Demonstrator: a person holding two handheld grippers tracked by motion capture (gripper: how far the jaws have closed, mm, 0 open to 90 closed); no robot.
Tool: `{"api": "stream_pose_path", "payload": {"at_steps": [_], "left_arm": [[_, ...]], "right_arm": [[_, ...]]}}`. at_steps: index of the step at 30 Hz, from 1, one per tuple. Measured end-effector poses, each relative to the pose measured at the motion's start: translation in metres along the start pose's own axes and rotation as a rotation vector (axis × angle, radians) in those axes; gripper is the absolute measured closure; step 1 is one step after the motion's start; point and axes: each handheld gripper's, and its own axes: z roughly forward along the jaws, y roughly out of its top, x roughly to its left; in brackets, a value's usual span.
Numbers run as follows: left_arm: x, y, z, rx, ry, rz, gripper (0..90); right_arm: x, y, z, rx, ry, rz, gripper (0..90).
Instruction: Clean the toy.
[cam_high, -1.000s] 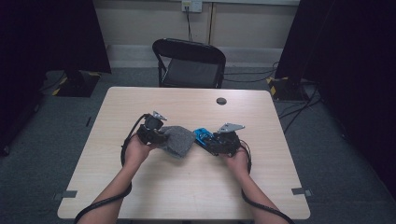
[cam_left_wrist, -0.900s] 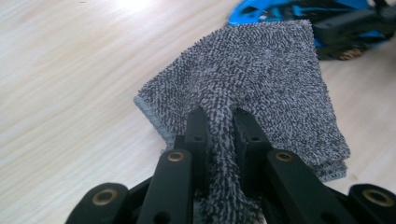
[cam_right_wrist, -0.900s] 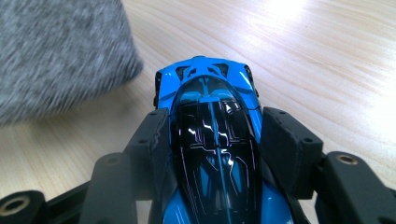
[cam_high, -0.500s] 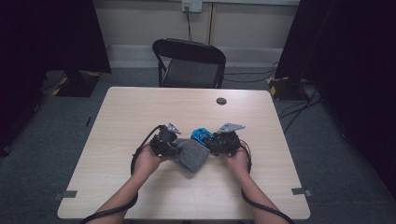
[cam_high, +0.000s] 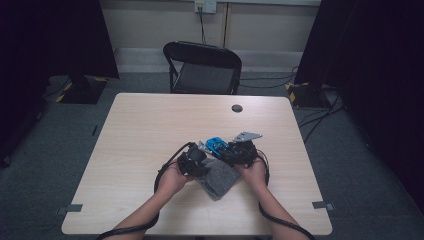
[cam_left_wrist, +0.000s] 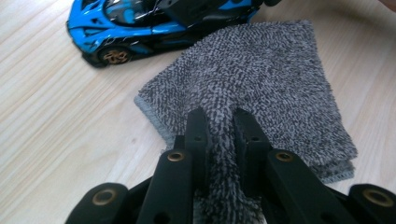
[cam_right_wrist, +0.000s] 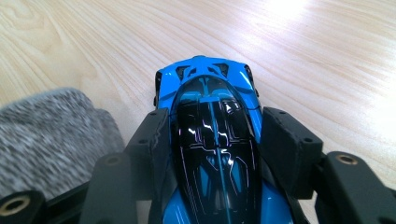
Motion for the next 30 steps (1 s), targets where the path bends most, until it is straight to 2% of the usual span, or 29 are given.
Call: {"api": "stream_pose_path", "payload": {"at_steps": [7, 11, 24, 30], "left_arm": [[0.003, 0.008, 0.015, 0.030, 0.024, -0.008, 78.1], [0.008, 0.009, 0.019, 0.037, 0.031, -0.029, 78.1], [0.024, 0.007, 0.016, 0.053, 0.103, -0.056, 78.1], [0.031, 0.006, 0.014, 0.057, 0.118, -0.070, 78.1]], "right_arm": [[0.000, 0.000, 0.000, -0.001, -0.001, -0.003, 43.0], [0.000, 0.000, 0.000, -0.002, -0.001, -0.002, 43.0], [0.000, -0.001, 0.000, -0.003, -0.002, -0.004, 42.9], [0.000, -0.001, 0.000, -0.003, -0.002, -0.003, 42.9]]}}
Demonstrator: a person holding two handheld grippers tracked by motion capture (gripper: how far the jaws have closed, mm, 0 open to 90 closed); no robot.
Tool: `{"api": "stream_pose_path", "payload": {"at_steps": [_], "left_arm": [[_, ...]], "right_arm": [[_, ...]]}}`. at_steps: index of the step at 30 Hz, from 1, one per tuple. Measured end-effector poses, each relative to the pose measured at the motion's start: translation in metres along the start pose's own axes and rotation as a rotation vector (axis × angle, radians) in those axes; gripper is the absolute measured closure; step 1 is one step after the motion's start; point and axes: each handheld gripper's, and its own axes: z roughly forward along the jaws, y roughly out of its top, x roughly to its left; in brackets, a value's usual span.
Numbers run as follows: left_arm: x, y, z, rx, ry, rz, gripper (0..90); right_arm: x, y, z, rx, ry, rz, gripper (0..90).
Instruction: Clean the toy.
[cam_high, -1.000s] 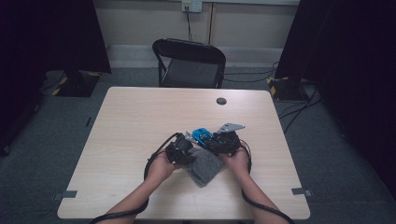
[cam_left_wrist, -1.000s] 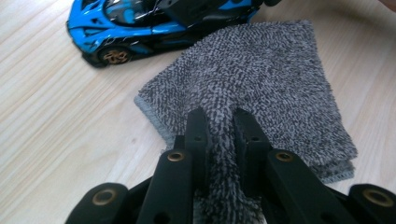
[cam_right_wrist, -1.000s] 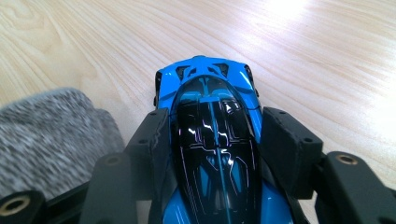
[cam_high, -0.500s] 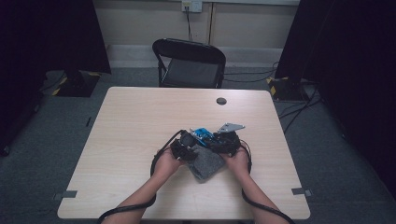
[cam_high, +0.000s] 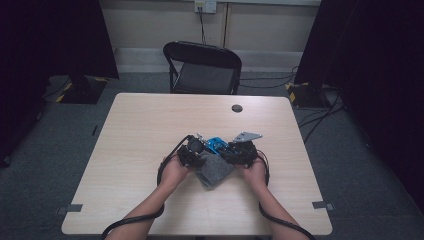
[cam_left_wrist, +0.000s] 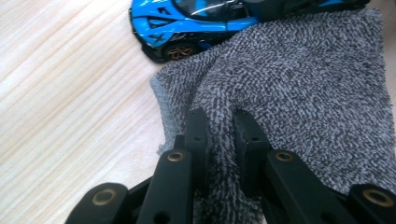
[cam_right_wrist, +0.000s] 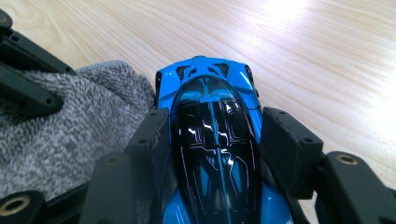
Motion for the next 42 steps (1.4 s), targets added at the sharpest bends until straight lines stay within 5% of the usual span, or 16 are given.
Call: {"api": "stream_pose_path", "payload": {"at_steps": [42], "left_arm": [[0.055, -0.010, -0.008, 0.021, 0.091, -0.135, 78.0]], "right_arm": [[0.000, 0.000, 0.000, 0.000, 0.000, 0.000, 42.9]]}}
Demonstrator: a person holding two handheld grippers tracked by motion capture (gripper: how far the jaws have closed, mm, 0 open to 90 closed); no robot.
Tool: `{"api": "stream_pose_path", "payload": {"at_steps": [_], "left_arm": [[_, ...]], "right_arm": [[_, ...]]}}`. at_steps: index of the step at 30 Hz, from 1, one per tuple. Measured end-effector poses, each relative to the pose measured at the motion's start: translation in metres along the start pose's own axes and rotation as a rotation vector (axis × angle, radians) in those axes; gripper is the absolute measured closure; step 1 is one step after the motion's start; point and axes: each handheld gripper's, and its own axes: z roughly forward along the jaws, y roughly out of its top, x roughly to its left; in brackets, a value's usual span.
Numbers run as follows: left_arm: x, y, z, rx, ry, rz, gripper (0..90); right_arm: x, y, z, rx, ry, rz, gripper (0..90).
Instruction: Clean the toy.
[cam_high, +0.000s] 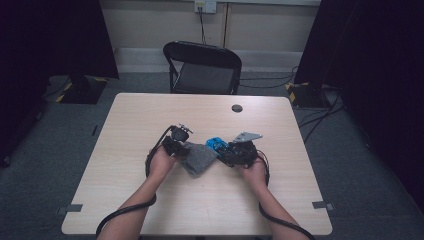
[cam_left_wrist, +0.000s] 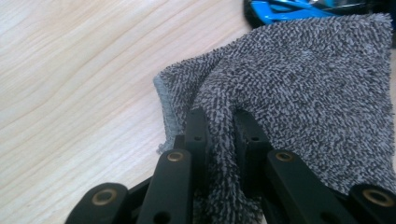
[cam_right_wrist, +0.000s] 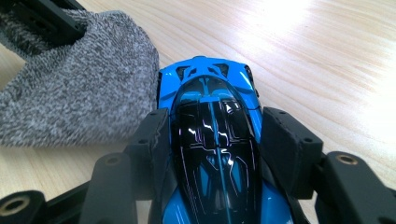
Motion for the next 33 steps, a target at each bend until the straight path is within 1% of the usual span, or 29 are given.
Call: {"api": "stream_pose_path", "payload": {"at_steps": [1, 5, 8, 11, 13, 17, 18, 19, 21, 22, 23, 25, 27, 29, 33], "left_arm": [[0.001, 0.000, -0.001, -0.001, 0.009, 0.001, 78.0], [0.006, 0.001, -0.001, 0.004, 0.020, 0.000, 78.0], [0.008, 0.001, 0.001, 0.001, 0.023, -0.023, 78.0], [0.011, 0.000, 0.001, 0.005, 0.029, -0.020, 78.1], [0.013, -0.001, 0.002, -0.002, 0.032, -0.040, 78.1], [0.018, -0.002, 0.000, 0.000, 0.048, -0.043, 78.0], [0.019, -0.002, 0.000, 0.002, 0.056, -0.038, 78.0], [0.021, -0.002, -0.001, -0.002, 0.057, -0.049, 78.0], [0.024, -0.003, -0.002, -0.003, 0.068, -0.052, 78.0], [0.027, -0.004, -0.003, -0.006, 0.069, -0.065, 78.0], [0.028, -0.004, -0.004, -0.009, 0.077, -0.067, 78.0], [0.032, -0.006, -0.005, -0.016, 0.078, -0.087, 78.0], [0.037, -0.007, -0.009, -0.023, 0.079, -0.095, 78.0], [0.040, -0.009, -0.012, -0.033, 0.068, -0.113, 78.0], [0.041, -0.015, -0.020, -0.057, 0.038, -0.113, 78.0]], "right_arm": [[0.000, 0.000, 0.000, 0.000, 0.000, 0.000, 42.9], [0.000, 0.000, 0.000, 0.000, -0.001, 0.000, 42.9], [0.000, 0.000, 0.000, -0.001, -0.001, 0.000, 42.9], [0.000, 0.000, 0.000, 0.000, -0.001, 0.000, 42.9], [0.000, 0.000, 0.000, -0.002, -0.001, 0.001, 42.9], [0.000, 0.000, 0.000, -0.002, -0.001, 0.001, 42.9], [0.000, 0.000, 0.000, -0.001, -0.002, 0.000, 42.8], [0.000, 0.000, 0.000, -0.002, -0.001, 0.001, 42.8], [0.000, 0.000, 0.000, -0.003, -0.001, 0.000, 42.9], [0.000, 0.000, 0.000, -0.003, -0.001, 0.001, 42.8], [0.000, 0.000, 0.000, -0.003, -0.001, 0.000, 42.8], [0.000, 0.000, 0.000, -0.004, -0.001, 0.000, 42.8], [0.001, 0.000, 0.000, -0.004, -0.002, 0.001, 42.8], [0.000, -0.001, 0.000, -0.004, -0.001, 0.001, 42.8], [0.000, -0.001, 0.000, -0.006, -0.001, 0.000, 42.8]]}}
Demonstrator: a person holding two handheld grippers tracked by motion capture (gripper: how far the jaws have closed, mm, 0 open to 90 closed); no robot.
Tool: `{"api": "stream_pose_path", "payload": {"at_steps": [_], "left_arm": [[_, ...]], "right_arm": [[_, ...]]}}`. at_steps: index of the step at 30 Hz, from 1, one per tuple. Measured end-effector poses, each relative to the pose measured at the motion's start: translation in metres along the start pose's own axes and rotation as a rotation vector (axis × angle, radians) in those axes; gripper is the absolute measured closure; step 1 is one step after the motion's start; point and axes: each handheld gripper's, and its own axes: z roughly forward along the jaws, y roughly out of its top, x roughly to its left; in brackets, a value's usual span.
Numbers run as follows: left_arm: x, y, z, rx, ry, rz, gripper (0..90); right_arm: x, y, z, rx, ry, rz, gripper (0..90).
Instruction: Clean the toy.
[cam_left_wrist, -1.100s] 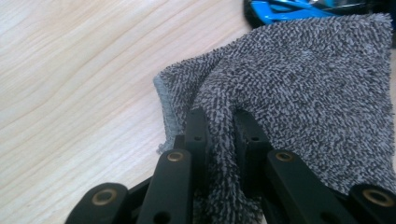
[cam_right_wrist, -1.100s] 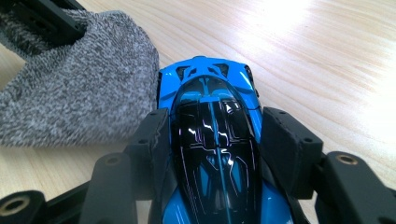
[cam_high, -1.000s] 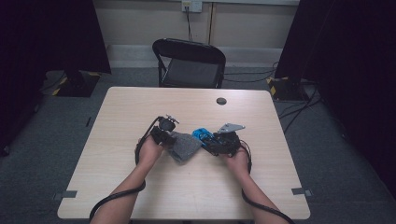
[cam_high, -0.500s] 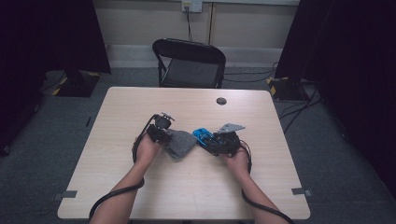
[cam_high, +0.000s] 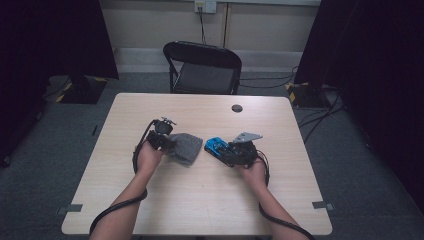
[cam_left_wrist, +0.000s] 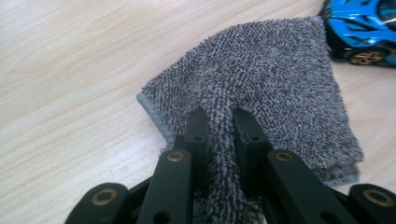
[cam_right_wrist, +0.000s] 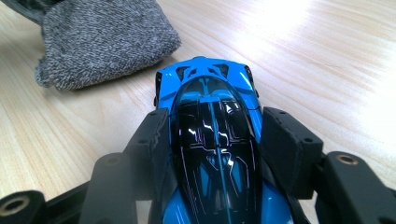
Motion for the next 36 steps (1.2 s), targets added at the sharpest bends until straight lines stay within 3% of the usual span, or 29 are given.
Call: {"api": "stream_pose_path", "payload": {"at_steps": [8, 15, 20, 29, 33, 36], "left_arm": [[-0.004, -0.011, -0.018, -0.030, -0.039, 0.044, 77.9], [-0.022, -0.015, -0.033, -0.059, -0.082, 0.103, 77.8], [-0.044, -0.021, -0.035, -0.058, -0.127, 0.159, 77.8], [-0.099, -0.032, -0.022, -0.024, -0.224, 0.287, 77.8], [-0.119, -0.036, -0.016, -0.017, -0.265, 0.318, 77.8], [-0.127, -0.038, -0.011, -0.004, -0.281, 0.332, 77.7]], "right_arm": [[0.000, -0.001, 0.000, -0.006, 0.001, -0.004, 42.8], [0.000, -0.001, 0.000, -0.005, -0.001, -0.003, 42.7], [0.000, -0.001, 0.000, -0.008, -0.002, -0.003, 42.7], [0.000, -0.001, -0.001, -0.007, -0.003, -0.004, 42.7], [0.001, -0.001, -0.001, -0.008, -0.004, 0.000, 42.7], [0.001, -0.002, -0.001, -0.006, -0.007, -0.002, 42.6]]}}
